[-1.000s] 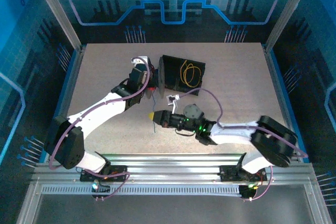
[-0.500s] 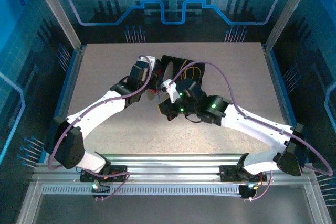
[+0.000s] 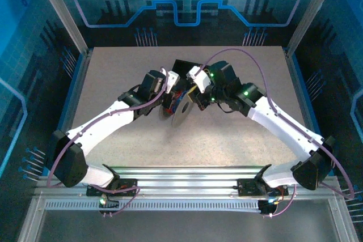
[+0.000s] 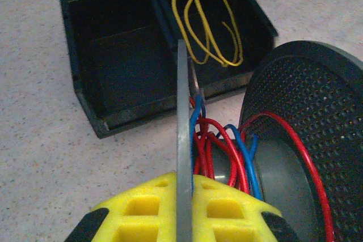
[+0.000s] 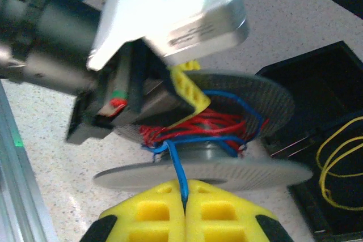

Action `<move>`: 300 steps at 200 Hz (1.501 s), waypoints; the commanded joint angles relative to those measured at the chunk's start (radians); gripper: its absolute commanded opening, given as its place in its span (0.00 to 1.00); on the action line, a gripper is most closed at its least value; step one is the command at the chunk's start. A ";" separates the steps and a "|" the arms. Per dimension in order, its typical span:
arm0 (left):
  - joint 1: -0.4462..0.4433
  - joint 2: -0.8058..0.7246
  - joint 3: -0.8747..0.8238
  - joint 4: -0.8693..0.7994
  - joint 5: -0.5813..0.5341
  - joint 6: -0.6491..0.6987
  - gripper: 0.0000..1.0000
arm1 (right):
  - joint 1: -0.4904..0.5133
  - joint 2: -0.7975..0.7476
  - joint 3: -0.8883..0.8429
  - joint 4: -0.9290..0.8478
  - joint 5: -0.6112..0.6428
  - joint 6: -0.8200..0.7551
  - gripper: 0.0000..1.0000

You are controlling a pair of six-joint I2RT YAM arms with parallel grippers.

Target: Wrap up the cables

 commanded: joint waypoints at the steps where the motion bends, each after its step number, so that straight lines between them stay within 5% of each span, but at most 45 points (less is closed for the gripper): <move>1: -0.015 -0.053 0.061 -0.018 0.101 0.043 0.00 | -0.030 0.064 0.074 -0.038 -0.018 -0.135 0.00; 48: -0.015 -0.105 0.051 -0.020 0.198 0.034 0.00 | -0.119 0.153 0.118 -0.045 -0.012 -0.234 0.00; 95: 0.037 -0.157 0.055 -0.012 0.345 -0.029 0.00 | -0.267 0.160 0.011 0.091 -0.205 -0.179 0.00; 147: 0.192 -0.221 0.034 0.134 0.656 -0.232 0.00 | -0.387 0.098 -0.200 0.351 -0.500 -0.041 0.00; 200: 0.319 -0.201 0.006 0.367 0.816 -0.518 0.00 | -0.419 0.056 -0.388 0.681 -0.707 0.175 0.00; 246: 0.376 -0.149 -0.018 0.507 0.758 -0.712 0.00 | -0.409 0.104 -0.589 1.240 -0.788 0.602 0.00; 300: 0.370 -0.109 -0.090 0.627 0.578 -0.779 0.00 | -0.285 0.309 -0.699 1.884 -0.663 1.143 0.00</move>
